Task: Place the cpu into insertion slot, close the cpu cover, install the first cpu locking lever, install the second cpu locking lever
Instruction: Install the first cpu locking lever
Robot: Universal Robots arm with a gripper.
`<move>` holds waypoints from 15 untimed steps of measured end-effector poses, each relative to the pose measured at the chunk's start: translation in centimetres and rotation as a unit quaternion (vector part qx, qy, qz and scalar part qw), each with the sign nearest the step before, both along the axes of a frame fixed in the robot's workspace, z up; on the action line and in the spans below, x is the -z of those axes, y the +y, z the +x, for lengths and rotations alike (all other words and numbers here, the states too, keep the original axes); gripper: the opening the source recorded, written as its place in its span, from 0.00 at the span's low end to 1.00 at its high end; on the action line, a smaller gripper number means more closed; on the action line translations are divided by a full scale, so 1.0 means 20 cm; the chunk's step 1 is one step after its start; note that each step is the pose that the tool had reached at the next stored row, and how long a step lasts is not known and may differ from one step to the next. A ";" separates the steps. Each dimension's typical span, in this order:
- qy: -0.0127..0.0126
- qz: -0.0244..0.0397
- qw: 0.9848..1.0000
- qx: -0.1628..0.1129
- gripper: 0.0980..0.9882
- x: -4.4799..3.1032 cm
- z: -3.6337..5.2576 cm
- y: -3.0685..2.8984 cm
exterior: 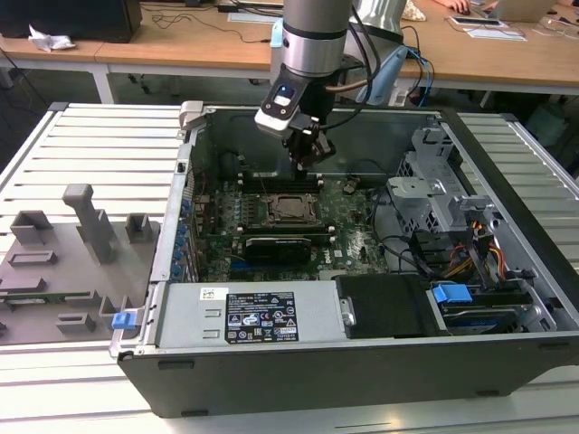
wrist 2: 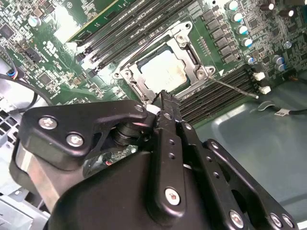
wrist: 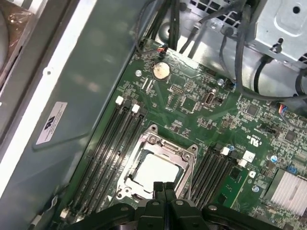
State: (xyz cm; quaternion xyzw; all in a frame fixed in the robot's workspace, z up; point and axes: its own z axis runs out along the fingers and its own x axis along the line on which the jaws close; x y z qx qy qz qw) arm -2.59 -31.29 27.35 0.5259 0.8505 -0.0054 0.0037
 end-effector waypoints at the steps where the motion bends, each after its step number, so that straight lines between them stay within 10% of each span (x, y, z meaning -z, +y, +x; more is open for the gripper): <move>1: 0.000 0.000 1.000 -0.005 0.01 0.000 0.000 0.000; 9: 0.000 0.000 0.998 -0.056 0.01 0.000 0.000 0.000; 15: 0.000 0.000 0.994 -0.109 0.01 0.000 0.000 0.000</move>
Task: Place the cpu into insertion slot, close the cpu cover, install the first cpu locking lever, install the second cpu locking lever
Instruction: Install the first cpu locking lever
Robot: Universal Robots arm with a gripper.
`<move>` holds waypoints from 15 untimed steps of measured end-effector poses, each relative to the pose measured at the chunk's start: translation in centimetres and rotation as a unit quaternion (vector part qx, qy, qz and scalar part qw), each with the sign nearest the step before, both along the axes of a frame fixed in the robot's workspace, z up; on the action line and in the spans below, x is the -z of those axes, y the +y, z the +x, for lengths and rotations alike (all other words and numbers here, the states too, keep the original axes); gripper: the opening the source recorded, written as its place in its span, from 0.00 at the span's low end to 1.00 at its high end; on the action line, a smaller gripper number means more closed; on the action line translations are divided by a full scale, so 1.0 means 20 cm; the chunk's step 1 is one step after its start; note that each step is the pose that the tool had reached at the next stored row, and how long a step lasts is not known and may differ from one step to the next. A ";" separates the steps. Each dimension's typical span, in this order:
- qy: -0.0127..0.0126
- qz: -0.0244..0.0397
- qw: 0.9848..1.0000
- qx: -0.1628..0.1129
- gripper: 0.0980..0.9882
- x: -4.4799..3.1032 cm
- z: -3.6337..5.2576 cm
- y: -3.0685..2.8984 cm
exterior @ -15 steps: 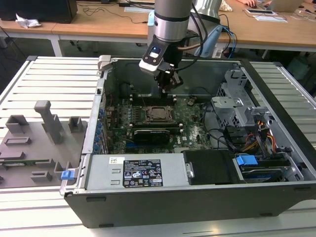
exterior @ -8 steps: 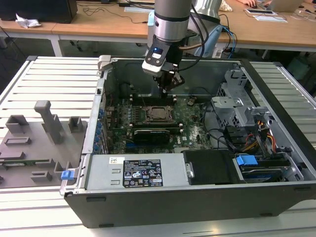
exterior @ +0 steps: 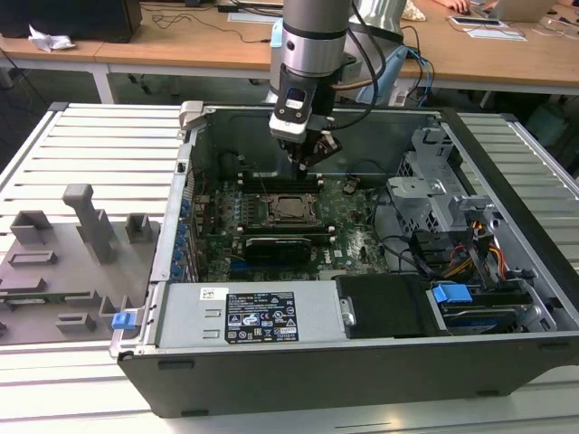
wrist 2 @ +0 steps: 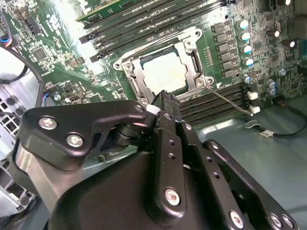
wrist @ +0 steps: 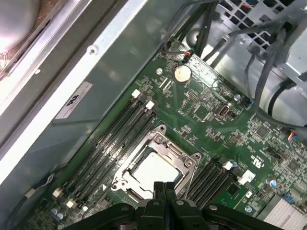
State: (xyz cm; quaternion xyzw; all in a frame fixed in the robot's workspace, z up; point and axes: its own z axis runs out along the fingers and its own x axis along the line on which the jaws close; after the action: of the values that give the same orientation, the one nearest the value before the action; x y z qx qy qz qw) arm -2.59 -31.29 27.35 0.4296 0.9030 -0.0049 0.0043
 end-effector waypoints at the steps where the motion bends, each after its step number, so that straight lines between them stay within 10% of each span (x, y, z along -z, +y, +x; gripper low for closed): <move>1: 0.000 0.000 1.000 -0.014 0.01 0.000 0.000 0.000; 6: 0.000 0.000 0.999 -0.054 0.01 0.000 0.000 0.000; 12: 0.000 0.000 0.993 -0.122 0.01 0.000 0.000 0.000; 15: 0.000 0.000 0.983 -0.185 0.01 0.001 0.000 0.000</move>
State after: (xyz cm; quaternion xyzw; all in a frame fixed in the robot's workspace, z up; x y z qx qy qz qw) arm -2.59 -31.29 27.33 0.2552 0.9669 -0.0041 0.0052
